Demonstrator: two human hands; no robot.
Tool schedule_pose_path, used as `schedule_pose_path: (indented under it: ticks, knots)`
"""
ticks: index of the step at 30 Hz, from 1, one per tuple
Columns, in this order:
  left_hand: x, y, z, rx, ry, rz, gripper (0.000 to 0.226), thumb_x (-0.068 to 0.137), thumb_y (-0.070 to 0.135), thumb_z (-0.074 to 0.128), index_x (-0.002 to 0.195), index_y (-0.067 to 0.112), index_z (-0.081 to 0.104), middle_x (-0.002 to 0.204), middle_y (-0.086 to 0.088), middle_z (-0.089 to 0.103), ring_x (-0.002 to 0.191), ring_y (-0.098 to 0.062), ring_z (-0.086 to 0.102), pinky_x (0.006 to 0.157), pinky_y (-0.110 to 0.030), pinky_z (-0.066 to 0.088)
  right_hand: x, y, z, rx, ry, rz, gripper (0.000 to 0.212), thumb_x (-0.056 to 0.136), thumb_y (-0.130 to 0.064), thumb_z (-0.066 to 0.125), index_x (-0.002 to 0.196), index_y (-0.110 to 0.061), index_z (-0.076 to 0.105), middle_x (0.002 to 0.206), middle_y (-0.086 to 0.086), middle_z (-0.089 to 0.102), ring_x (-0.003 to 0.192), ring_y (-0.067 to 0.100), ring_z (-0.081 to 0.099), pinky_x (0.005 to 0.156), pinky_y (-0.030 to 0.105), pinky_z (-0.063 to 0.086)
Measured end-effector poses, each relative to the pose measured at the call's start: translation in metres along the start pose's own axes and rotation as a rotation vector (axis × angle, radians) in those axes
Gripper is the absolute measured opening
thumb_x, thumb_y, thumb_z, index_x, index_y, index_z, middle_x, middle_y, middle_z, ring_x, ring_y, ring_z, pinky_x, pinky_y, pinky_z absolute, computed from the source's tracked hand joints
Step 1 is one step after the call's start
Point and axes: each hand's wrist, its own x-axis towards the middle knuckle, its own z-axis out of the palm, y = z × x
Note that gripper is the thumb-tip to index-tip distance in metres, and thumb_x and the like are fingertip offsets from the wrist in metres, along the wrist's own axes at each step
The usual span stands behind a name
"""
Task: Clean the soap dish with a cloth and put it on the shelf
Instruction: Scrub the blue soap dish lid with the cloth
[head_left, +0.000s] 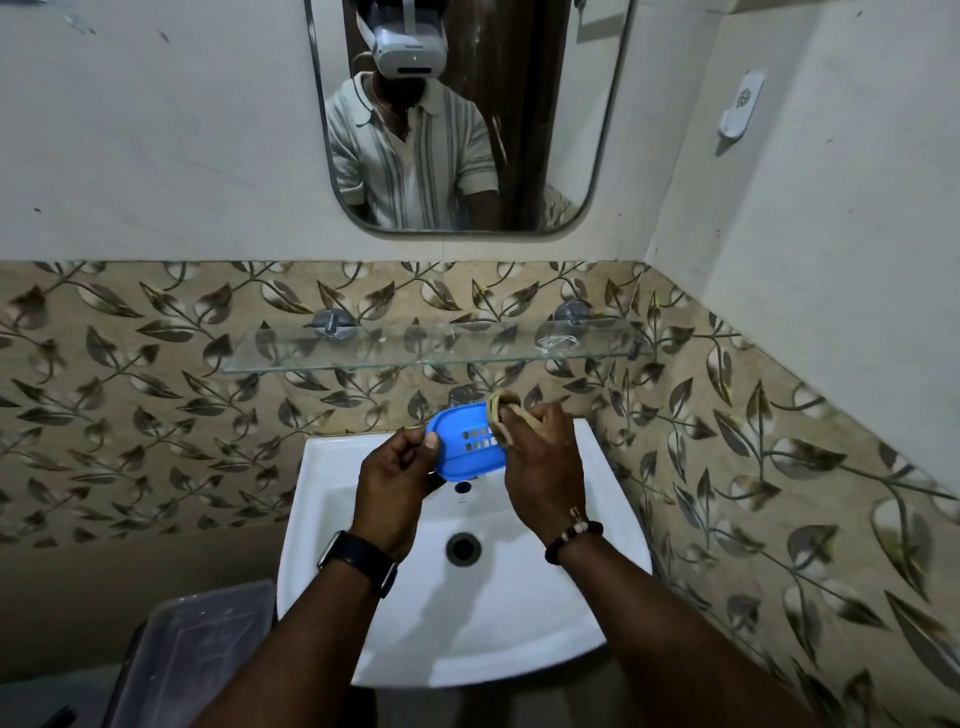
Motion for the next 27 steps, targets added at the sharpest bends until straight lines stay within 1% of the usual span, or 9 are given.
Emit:
schedule_pose_path:
  ticks: [3, 6, 8, 10, 14, 18, 21, 25, 27]
  knots:
    - [-0.003, -0.003, 0.001, -0.011, -0.004, -0.028, 0.016, 0.099, 0.013, 0.059, 0.09, 0.011, 0.072, 0.083, -0.001, 0.078, 0.077, -0.014, 0.074, 0.064, -0.027, 0.059, -0.006, -0.014, 0.003, 0.112, -0.052, 0.042, 0.03, 0.09, -0.01, 0.059, 0.119, -0.016, 0.069, 0.104, 0.011, 0.053, 0.093, 0.032, 0.055, 0.075, 0.045, 0.054]
    - [-0.001, -0.003, 0.0, -0.015, -0.018, -0.05, 0.016, 0.099, 0.014, 0.058, 0.095, 0.007, 0.072, 0.083, -0.002, 0.078, 0.076, -0.013, 0.073, 0.066, -0.027, 0.059, -0.011, -0.034, 0.002, 0.195, -0.187, -0.128, 0.035, 0.092, -0.008, 0.052, 0.122, -0.015, 0.069, 0.102, 0.014, 0.054, 0.093, 0.033, 0.055, 0.076, 0.046, 0.052]
    - [0.002, -0.002, -0.003, -0.024, -0.008, -0.062, 0.018, 0.1, 0.014, 0.057, 0.098, 0.005, 0.072, 0.084, -0.003, 0.077, 0.076, -0.013, 0.071, 0.068, -0.029, 0.06, -0.013, -0.039, -0.002, 0.17, -0.274, -0.238, 0.044, 0.092, -0.006, 0.052, 0.132, -0.018, 0.064, 0.1, 0.012, 0.054, 0.091, 0.032, 0.053, 0.076, 0.046, 0.05]
    - [0.004, 0.0, -0.005, -0.068, 0.031, -0.086, 0.017, 0.101, 0.015, 0.056, 0.097, 0.006, 0.07, 0.085, -0.004, 0.076, 0.077, -0.014, 0.069, 0.068, -0.03, 0.061, -0.01, -0.037, -0.01, 0.109, -0.315, -0.299, 0.053, 0.087, -0.005, 0.052, 0.135, -0.025, 0.062, 0.101, 0.01, 0.055, 0.092, 0.031, 0.052, 0.075, 0.045, 0.049]
    - [0.008, 0.004, -0.007, -0.146, 0.118, -0.103, 0.017, 0.1, 0.021, 0.06, 0.094, 0.01, 0.071, 0.083, -0.001, 0.075, 0.075, -0.012, 0.07, 0.065, -0.029, 0.061, -0.017, -0.025, -0.02, -0.015, -0.274, -0.465, 0.059, 0.076, -0.007, 0.052, 0.129, -0.032, 0.063, 0.099, 0.004, 0.059, 0.088, 0.028, 0.054, 0.068, 0.039, 0.045]
    - [0.011, 0.005, -0.007, -0.123, 0.131, -0.07, 0.02, 0.1, 0.024, 0.059, 0.097, 0.01, 0.073, 0.087, -0.003, 0.077, 0.078, -0.013, 0.072, 0.068, -0.032, 0.062, -0.012, -0.014, -0.019, -0.082, -0.133, -0.403, 0.048, 0.078, -0.011, 0.05, 0.119, -0.029, 0.068, 0.099, 0.005, 0.058, 0.085, 0.029, 0.054, 0.068, 0.041, 0.045]
    - [0.013, 0.005, -0.011, -0.113, 0.142, -0.056, 0.018, 0.099, 0.022, 0.06, 0.095, 0.01, 0.072, 0.081, 0.003, 0.077, 0.073, -0.009, 0.071, 0.066, -0.03, 0.062, -0.006, -0.006, -0.017, -0.123, -0.068, -0.345, 0.041, 0.085, -0.014, 0.046, 0.117, -0.026, 0.069, 0.098, 0.009, 0.057, 0.084, 0.033, 0.054, 0.067, 0.042, 0.045]
    - [0.011, 0.001, -0.013, -0.039, 0.107, -0.034, 0.016, 0.099, 0.021, 0.061, 0.091, 0.012, 0.072, 0.077, 0.007, 0.076, 0.072, -0.006, 0.071, 0.067, -0.029, 0.061, 0.0, 0.004, -0.012, -0.202, -0.026, -0.171, 0.041, 0.084, -0.011, 0.053, 0.12, -0.023, 0.067, 0.104, 0.009, 0.055, 0.091, 0.031, 0.053, 0.071, 0.043, 0.048]
    - [0.008, -0.002, -0.012, 0.013, 0.072, 0.002, 0.014, 0.099, 0.02, 0.061, 0.093, 0.013, 0.073, 0.081, 0.005, 0.078, 0.078, -0.009, 0.071, 0.067, -0.027, 0.06, -0.001, 0.006, -0.006, -0.081, -0.019, -0.045, 0.039, 0.087, -0.009, 0.056, 0.122, -0.023, 0.068, 0.108, 0.008, 0.054, 0.097, 0.029, 0.053, 0.075, 0.041, 0.051]
